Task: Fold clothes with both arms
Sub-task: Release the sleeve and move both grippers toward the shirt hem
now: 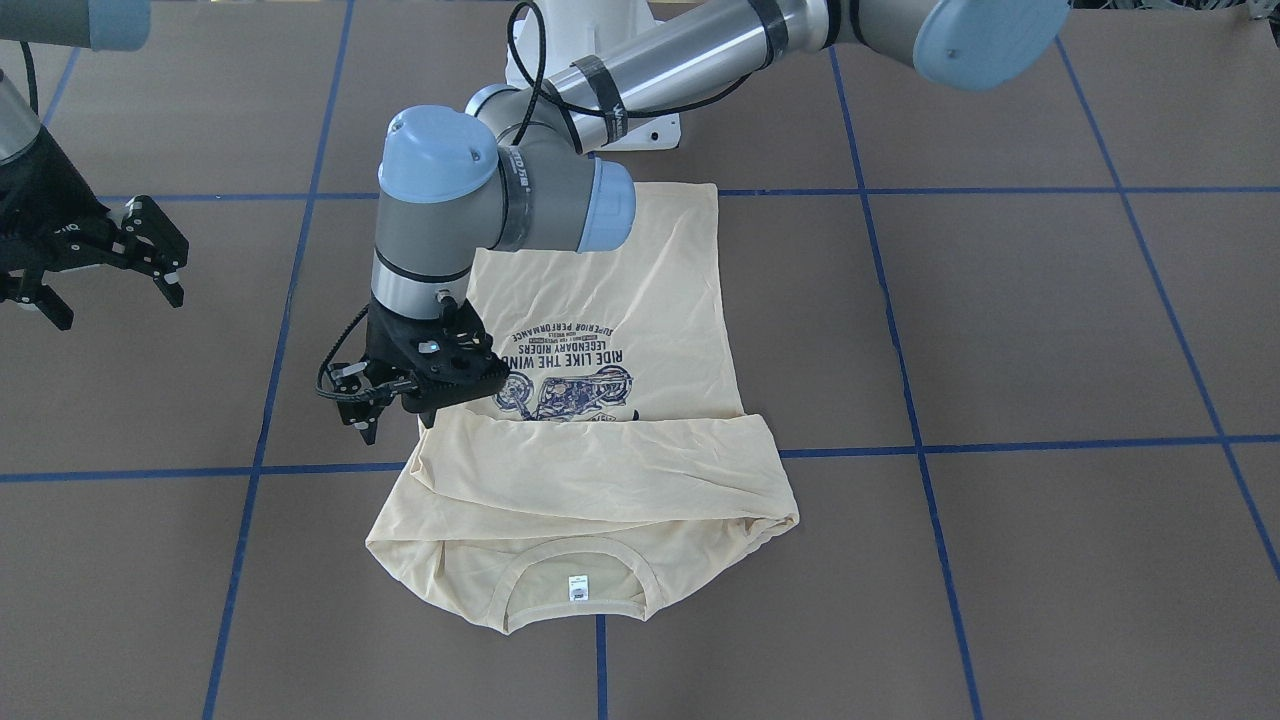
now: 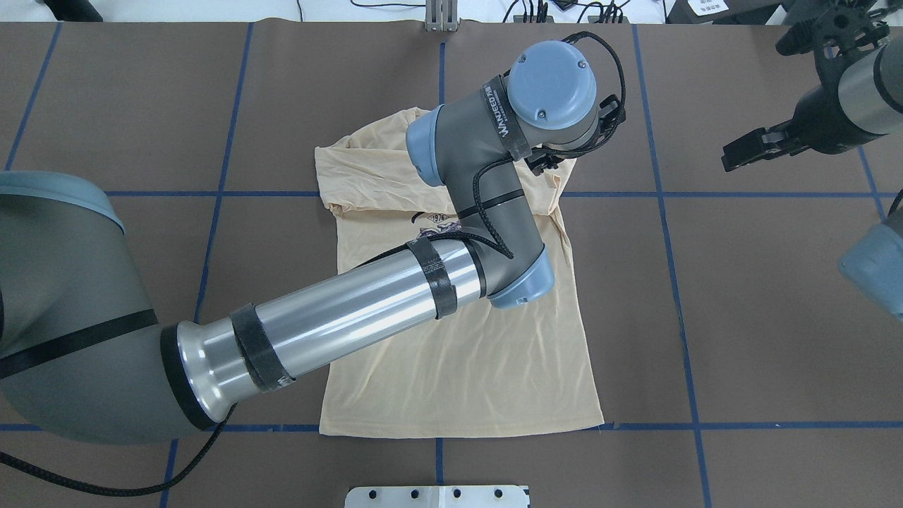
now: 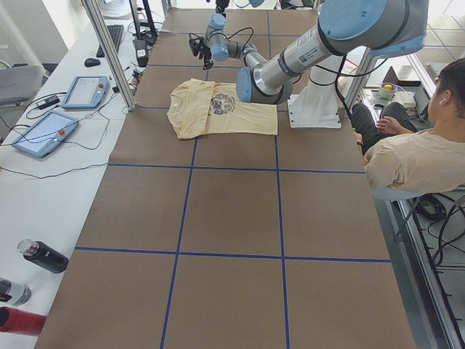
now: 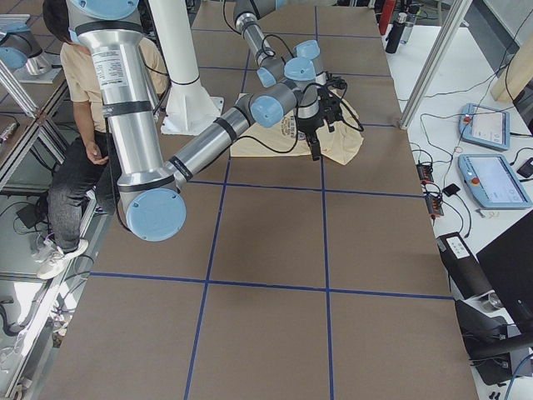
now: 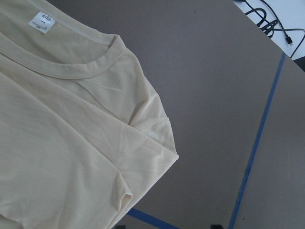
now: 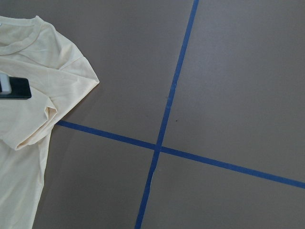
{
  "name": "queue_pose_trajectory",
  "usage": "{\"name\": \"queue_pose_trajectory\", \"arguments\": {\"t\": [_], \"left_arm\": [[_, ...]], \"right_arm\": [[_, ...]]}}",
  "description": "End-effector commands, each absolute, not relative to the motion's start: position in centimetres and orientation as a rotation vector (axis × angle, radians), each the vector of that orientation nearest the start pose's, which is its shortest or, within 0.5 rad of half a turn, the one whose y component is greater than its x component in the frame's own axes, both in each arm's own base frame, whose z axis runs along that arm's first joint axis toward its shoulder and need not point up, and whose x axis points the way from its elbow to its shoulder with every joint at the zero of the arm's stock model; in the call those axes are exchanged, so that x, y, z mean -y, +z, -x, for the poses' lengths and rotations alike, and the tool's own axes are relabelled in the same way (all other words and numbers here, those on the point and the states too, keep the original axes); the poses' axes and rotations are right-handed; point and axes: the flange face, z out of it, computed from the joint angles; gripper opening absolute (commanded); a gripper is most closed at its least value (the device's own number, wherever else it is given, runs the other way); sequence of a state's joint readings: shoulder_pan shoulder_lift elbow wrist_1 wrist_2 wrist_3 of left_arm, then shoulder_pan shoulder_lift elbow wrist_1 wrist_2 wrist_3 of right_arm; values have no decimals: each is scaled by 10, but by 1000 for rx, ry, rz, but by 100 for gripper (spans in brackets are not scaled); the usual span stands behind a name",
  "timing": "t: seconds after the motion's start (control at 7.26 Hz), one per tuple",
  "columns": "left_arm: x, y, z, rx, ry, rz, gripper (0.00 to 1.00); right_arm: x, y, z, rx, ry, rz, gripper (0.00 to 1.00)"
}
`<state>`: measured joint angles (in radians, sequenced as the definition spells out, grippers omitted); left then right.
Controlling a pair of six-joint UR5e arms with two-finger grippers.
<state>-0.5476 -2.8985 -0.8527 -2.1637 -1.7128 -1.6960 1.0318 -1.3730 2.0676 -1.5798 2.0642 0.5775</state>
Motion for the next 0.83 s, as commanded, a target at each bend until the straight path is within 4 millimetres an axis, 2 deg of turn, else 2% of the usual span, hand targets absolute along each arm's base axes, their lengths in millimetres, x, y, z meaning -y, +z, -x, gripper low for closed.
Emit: {"name": "queue_pose_trajectory", "arguments": {"t": [0.0,0.14,0.41,0.69], "left_arm": [[537,17,-655,-1180,-308,-161,100],[520,53,-622,-1147,-224,-201,100],[480,138,-543,-1099,-104,-281,100],[438,218,-469,-1058,6,-346,100]], "right_arm": [[487,326,193,779,-65,-301,100],[484,319,199,795,-38,-290,100],[462,304,233,860,36,-259,100],[408,282,295,869,97,-259,100]]}}
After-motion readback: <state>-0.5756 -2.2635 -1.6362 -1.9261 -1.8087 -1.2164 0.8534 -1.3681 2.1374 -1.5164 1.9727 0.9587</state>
